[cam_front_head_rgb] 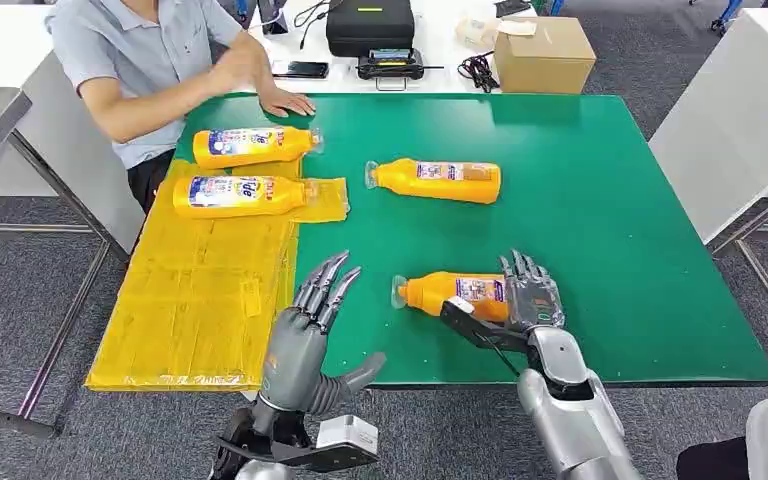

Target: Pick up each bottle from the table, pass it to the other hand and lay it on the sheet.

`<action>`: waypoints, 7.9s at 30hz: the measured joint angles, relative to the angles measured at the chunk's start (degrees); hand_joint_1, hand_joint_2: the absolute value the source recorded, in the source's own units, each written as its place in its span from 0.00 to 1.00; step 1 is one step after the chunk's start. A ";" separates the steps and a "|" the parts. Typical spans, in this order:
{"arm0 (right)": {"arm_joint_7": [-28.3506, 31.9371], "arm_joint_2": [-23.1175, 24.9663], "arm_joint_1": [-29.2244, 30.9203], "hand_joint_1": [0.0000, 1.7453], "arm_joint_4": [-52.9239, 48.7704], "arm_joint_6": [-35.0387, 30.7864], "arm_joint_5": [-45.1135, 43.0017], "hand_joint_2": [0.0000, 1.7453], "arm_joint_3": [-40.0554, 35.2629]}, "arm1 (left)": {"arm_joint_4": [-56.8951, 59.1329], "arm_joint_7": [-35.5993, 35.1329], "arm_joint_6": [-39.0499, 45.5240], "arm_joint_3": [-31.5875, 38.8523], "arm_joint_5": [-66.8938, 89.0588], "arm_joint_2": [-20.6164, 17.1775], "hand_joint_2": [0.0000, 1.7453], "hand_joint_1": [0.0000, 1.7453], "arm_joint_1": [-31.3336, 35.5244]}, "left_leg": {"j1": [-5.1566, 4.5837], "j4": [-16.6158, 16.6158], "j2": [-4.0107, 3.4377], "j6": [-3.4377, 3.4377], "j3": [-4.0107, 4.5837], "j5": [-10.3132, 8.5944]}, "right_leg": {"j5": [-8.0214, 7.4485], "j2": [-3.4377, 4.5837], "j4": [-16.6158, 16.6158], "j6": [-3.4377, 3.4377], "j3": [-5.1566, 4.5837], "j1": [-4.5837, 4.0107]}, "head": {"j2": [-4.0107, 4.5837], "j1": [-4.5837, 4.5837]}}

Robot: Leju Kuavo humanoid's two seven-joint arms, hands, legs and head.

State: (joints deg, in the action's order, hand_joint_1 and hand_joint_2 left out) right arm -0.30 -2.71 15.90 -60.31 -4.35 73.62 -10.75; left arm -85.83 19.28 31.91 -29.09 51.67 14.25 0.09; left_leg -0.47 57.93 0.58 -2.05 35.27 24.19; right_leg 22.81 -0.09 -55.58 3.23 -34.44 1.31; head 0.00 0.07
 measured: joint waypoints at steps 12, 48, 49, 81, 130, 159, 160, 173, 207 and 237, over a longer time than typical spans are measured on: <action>-0.53 -2.45 3.88 1.00 6.34 3.28 -1.14 1.00 -2.21 | 0.55 0.37 0.37 -0.79 -1.42 -0.18 1.00 0.00 0.39 | 0.00 0.00 0.02 -0.01 -0.17 0.00 | 0.00 -0.01 0.02 0.00 0.17 0.00 | 0.00 0.00; 20.63 -1.64 -4.84 1.00 -14.38 12.13 -55.04 1.00 -5.25 | 14.20 2.71 -8.11 1.84 -60.50 2.07 1.00 0.00 4.08 | 0.06 -0.01 -0.03 0.08 -0.32 0.08 | 0.01 0.08 0.01 -0.01 0.33 -0.08 | 0.00 -0.02; 21.03 -1.49 -4.77 1.00 -14.42 12.18 -55.50 1.00 -5.84 | 15.02 2.86 -8.37 1.53 -61.16 2.05 1.00 0.00 4.40 | 0.05 -0.01 -0.03 0.08 -0.28 0.09 | 0.01 0.08 0.01 0.00 0.29 -0.06 | 0.00 0.00; 26.36 2.40 2.58 1.00 -3.65 9.31 -50.82 1.00 -21.53 | 23.58 3.52 -13.16 -2.45 -70.42 2.51 1.00 0.00 12.36 | 0.06 -0.01 -0.05 0.06 -0.15 0.06 | 0.00 0.09 0.00 0.00 0.14 -0.07 | 0.00 0.00; 27.36 4.35 1.41 0.00 0.77 2.63 -51.39 1.00 -21.88 | 21.18 7.89 8.20 10.08 0.26 3.83 1.00 1.00 12.51 | 0.06 0.00 -0.05 0.06 -0.13 0.06 | 0.01 0.08 0.00 0.00 0.12 -0.06 | 0.00 0.02; 28.50 6.47 1.47 0.00 3.63 3.24 -51.80 1.00 -16.52 | 43.68 -19.29 7.98 23.10 30.35 -3.65 1.00 0.92 24.00 | 0.11 0.00 -0.02 0.06 -0.12 0.02 | 0.00 0.05 -0.02 -0.01 0.10 -0.10 | 0.00 0.04; 28.50 6.47 1.47 0.00 3.63 3.24 -51.56 1.00 -16.46 | 45.27 -18.31 7.41 23.02 28.67 -3.65 1.00 0.86 24.49 | 0.11 0.00 -0.02 0.06 -0.12 0.02 | 0.00 0.05 -0.02 -0.01 0.10 -0.10 | 0.00 0.02; 28.39 6.49 1.46 0.00 3.65 3.54 -50.47 1.00 -16.26 | 54.16 -19.28 5.33 19.61 27.38 -3.98 1.00 0.00 28.30 | 0.11 0.00 0.00 0.08 -0.16 0.00 | 0.00 0.04 -0.02 -0.02 0.16 -0.10 | 0.00 0.02; 28.57 6.41 0.30 0.00 3.24 2.17 -49.31 1.00 -14.45 | 48.00 -15.24 7.91 12.95 23.59 -3.87 1.00 0.00 24.34 | 0.09 0.00 0.00 0.08 -0.32 -0.01 | 0.00 0.05 -0.02 -0.01 0.29 -0.09 | 0.00 0.02; 24.67 5.99 -12.64 0.00 -17.98 -8.52 -51.23 1.00 -7.76 | 6.69 13.09 8.35 8.70 -13.40 3.19 1.00 0.00 1.78 | 0.09 -0.01 -0.05 0.11 0.01 0.09 | 0.04 0.06 0.01 -0.02 -0.06 -0.09 | 0.00 0.02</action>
State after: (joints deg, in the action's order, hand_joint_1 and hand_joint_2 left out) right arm 24.37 3.28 3.26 -78.29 -12.88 22.38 -18.51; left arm -79.14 32.37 40.26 -20.39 38.28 17.44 1.87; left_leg -0.38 57.93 0.53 -1.93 35.28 24.28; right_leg 22.85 -0.03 -55.57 3.21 -34.50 1.22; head 0.00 0.09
